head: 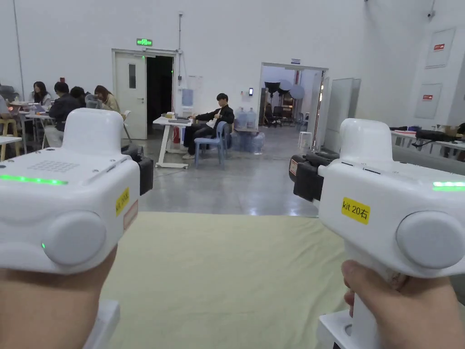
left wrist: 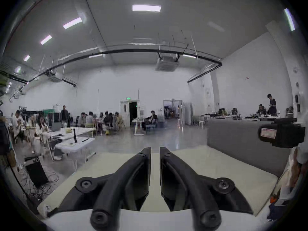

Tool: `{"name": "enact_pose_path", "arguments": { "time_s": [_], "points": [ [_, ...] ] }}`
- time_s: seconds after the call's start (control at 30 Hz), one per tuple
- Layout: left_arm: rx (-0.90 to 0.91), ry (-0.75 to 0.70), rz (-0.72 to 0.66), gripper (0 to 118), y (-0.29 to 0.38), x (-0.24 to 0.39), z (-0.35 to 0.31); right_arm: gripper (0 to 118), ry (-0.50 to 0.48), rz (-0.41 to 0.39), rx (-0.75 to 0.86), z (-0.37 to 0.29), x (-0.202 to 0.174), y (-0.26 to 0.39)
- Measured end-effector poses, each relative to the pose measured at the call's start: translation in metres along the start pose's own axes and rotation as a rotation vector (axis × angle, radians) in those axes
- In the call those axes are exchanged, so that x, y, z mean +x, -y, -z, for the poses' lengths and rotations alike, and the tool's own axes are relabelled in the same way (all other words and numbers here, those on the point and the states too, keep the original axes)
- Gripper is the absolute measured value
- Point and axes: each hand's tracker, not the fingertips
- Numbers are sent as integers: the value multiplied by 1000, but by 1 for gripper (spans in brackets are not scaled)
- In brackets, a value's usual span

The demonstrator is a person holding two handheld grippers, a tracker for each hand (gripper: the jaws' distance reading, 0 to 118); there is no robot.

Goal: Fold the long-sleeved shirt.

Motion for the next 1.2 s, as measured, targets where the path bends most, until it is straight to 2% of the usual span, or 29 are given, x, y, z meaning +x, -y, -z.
{"name": "enact_pose_path", "arguments": {
  "time_s": [0.1, 0.23, 0.27, 0.3, 0.33, 0.37, 0.4, 0.43, 0.53, 0.6, 0.63, 0.73, 0.87, 0.97, 1.2],
  "points": [
    [1, -6, 0, 5, 2, 11, -8, 0, 50, -2, 27, -7, 3, 9],
    [-19, -23, 15, 5, 5, 14, -13, 0, 50, 36, 26, -8, 13, 10],
    [-18, -29, 13, 5, 7, 13, -13, 6, 41, 34, 29, -9, 14, 9],
    [-15, -32, 13, 8, 7, 13, -15, 37, 37, 33, 30, -8, 15, 7],
    [-8, -48, 19, 38, 7, 12, -18, 97, 31, 44, 14, -5, 15, 5],
    [-9, -84, 24, 81, 7, 14, -19, 118, 52, 67, -42, 2, 18, 6],
    [-20, -110, 30, 118, 7, 14, -20, 117, 51, 106, 19, -3, 19, 10],
    [-23, -106, 32, 118, 5, 12, -27, 118, 61, 57, -27, -3, 17, 11],
    [26, -117, 34, 118, 6, 16, -33, 118, 77, 45, -31, 16, 22, 23],
    [16, -126, 57, 118, 5, 20, -34, 118, 51, 57, -24, 17, 25, 28],
    [11, -133, 67, 118, 3, 21, -35, 118, 55, 77, -46, -1, 12, 16],
    [-26, -99, 41, 118, 9, 13, -27, 118, 26, 109, -84, 4, 12, 17],
    [-60, -85, 23, 118, 12, 10, -23, 118, 28, 102, -71, 13, 12, 20],
    [-55, -95, 48, 118, 15, 11, -23, 118, -15, 82, -51, 5, 2, 15],
    [-66, -77, 32, 118, 15, 9, -25, 118, -8, 55, -69, 11, -8, 17]
  ]
}}
